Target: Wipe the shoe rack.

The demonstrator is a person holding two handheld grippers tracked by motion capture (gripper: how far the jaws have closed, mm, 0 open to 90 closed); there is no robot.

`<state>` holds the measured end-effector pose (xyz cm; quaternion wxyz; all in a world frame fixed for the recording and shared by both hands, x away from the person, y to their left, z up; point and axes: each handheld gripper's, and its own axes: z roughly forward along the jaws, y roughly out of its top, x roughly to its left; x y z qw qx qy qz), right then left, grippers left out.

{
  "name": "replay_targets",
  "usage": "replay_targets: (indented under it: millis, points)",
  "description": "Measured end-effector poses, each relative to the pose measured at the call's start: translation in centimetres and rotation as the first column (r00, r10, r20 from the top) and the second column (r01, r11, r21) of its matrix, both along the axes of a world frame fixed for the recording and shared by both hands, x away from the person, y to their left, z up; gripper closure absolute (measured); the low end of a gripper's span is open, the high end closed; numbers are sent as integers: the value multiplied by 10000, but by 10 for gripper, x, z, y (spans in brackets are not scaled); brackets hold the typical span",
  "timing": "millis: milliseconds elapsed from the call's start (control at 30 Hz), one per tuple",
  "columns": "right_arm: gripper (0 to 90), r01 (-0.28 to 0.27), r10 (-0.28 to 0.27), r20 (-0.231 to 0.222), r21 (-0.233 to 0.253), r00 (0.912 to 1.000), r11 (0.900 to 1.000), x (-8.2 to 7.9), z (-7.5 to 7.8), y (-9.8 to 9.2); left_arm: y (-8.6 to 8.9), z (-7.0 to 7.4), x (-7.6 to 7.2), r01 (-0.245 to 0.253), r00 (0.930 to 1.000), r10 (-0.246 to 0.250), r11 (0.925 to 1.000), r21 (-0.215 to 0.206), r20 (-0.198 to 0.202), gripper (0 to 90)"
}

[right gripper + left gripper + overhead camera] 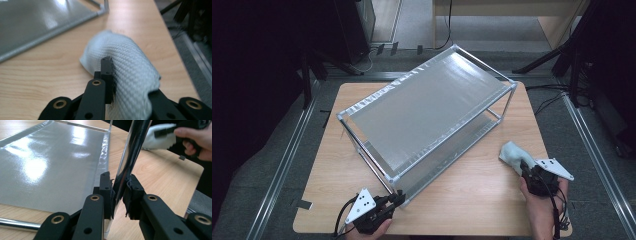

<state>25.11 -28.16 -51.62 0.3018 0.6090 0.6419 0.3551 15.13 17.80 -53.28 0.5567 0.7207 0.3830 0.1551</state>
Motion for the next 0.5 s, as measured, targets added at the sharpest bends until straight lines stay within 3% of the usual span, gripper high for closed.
replay_targets:
  millis: [100,133,233,300,367,467,500]
  points:
    - [623,-607,639,-359,831,9973,9947,3,-10,-7,-4,0,3,-107,9999,107,9999,-64,-15,783]
    - [558,-616,642,-257,928,9976,9938,2,-10,-8,-6,0,4,-96,10000,96,9999,-58,3,782]
    - [416,-450,448,42,902,9990,9949,-3,-3,-8,-12,-1,9,-53,10000,53,9999,-96,0,782]
    - [339,-326,325,29,613,9995,9976,-7,1,-9,-17,-1,12,10,10000,-10,9999,-114,1,782]
    - [284,-245,253,-205,374,9995,9990,-12,1,-12,-22,0,15,94,10000,-94,9999,-81,-1,782]
    - [167,-170,211,-851,491,9961,9986,-16,-6,-19,-29,0,21,261,9997,-261,9996,-86,1,782]
    - [165,-85,123,-787,478,9968,9988,-19,-6,-22,-33,0,22,336,9994,-337,9994,-97,-31,782]
